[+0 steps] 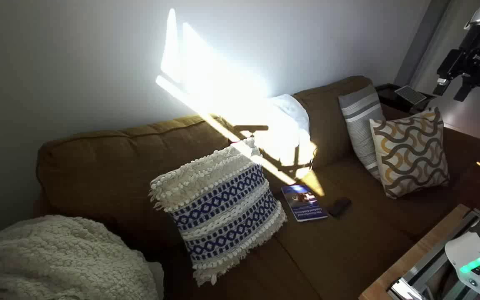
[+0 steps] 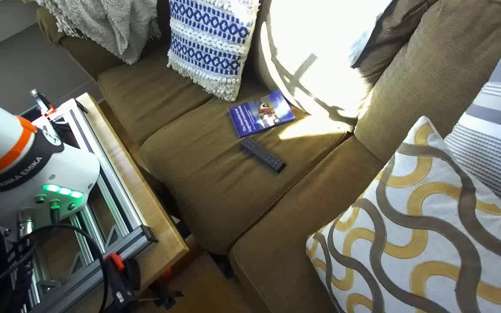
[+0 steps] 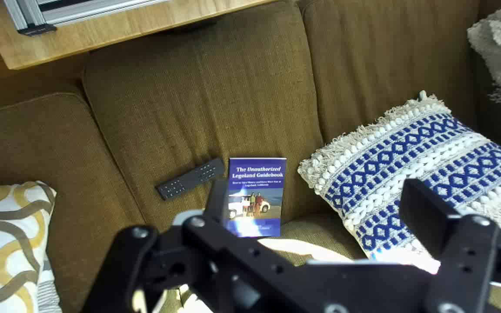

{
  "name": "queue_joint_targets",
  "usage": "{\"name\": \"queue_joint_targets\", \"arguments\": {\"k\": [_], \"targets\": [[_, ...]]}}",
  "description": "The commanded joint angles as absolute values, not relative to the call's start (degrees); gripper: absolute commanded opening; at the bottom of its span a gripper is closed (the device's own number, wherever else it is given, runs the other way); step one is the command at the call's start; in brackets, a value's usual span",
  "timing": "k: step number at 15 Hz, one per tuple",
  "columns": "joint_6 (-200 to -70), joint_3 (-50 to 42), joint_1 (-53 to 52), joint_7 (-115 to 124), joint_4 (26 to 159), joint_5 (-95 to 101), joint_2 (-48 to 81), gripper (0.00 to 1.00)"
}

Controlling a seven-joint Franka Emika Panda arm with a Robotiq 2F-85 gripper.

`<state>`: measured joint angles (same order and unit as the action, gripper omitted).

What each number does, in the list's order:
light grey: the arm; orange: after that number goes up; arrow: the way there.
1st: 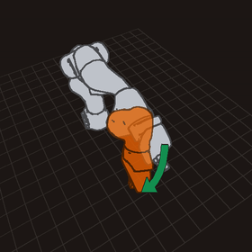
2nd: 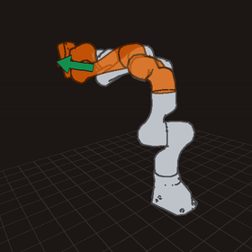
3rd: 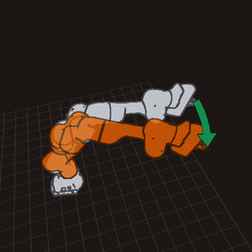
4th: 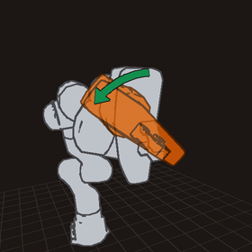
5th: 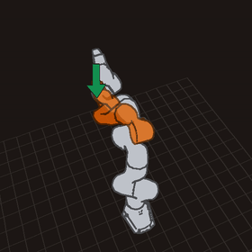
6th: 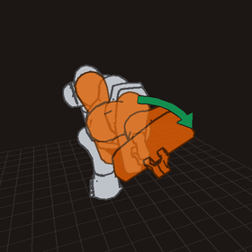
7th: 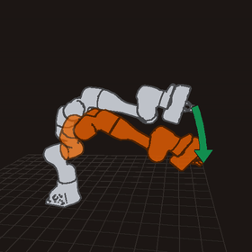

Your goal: Put the white book on top of the blue book

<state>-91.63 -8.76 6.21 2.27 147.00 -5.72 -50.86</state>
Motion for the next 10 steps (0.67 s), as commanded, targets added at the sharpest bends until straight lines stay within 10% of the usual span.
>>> {"name": "queue_joint_targets", "arguments": {"k": [1, 10], "targets": [[-91.5, -8.2, 7.1, 1.7, 146.9, -6.2, -50.7, 1.00], [-91.6, -8.9, 7.5, 1.9, 147.5, -6.3, -49.1, 1.00]]}}
